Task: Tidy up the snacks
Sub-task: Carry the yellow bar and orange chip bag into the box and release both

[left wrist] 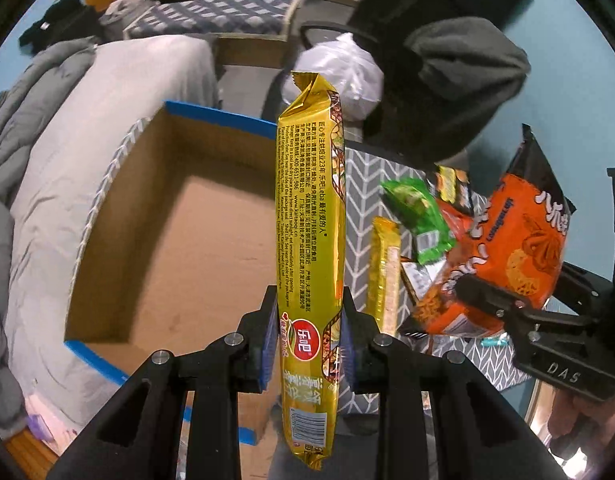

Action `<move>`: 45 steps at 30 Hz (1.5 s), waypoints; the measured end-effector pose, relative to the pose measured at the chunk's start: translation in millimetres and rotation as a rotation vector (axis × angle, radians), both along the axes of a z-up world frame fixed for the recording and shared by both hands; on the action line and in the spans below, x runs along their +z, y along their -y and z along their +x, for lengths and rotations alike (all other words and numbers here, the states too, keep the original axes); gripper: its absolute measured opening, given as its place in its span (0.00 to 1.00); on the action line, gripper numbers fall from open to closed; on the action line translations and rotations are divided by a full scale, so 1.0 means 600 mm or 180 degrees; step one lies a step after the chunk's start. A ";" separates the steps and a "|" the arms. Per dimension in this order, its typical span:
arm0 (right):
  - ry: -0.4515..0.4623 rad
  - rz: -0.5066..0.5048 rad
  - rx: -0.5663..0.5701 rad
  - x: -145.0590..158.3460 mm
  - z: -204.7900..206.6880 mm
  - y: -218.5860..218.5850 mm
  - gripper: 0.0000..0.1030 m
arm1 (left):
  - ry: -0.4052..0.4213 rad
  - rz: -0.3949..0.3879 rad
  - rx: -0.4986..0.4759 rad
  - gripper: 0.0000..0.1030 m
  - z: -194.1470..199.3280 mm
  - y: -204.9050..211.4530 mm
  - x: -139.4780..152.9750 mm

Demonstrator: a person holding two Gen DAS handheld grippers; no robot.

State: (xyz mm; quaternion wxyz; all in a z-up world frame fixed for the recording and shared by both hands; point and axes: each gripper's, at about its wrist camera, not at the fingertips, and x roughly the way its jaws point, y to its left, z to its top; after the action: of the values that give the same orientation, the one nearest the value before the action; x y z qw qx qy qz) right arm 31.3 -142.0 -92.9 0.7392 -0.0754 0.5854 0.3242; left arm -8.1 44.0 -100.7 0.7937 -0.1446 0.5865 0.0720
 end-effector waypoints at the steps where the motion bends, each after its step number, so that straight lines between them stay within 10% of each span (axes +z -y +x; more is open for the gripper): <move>1: -0.0002 0.0015 0.0075 0.000 0.000 -0.018 0.50 | 0.0001 0.0008 0.0032 0.26 -0.003 -0.008 0.001; 20: -0.0078 -0.0021 0.0901 -0.030 -0.015 -0.226 0.50 | -0.0068 0.0266 0.0544 0.26 -0.034 -0.172 -0.028; 45: -0.0136 -0.0182 0.0899 -0.052 -0.017 -0.302 0.63 | -0.0257 0.0230 0.0665 0.42 -0.039 -0.214 -0.064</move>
State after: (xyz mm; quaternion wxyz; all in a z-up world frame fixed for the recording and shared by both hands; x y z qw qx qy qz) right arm 20.8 39.0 -124.4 0.6712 -0.1711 0.5936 0.4097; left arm -31.6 172.2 -139.2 0.7623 -0.1732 0.5967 0.1812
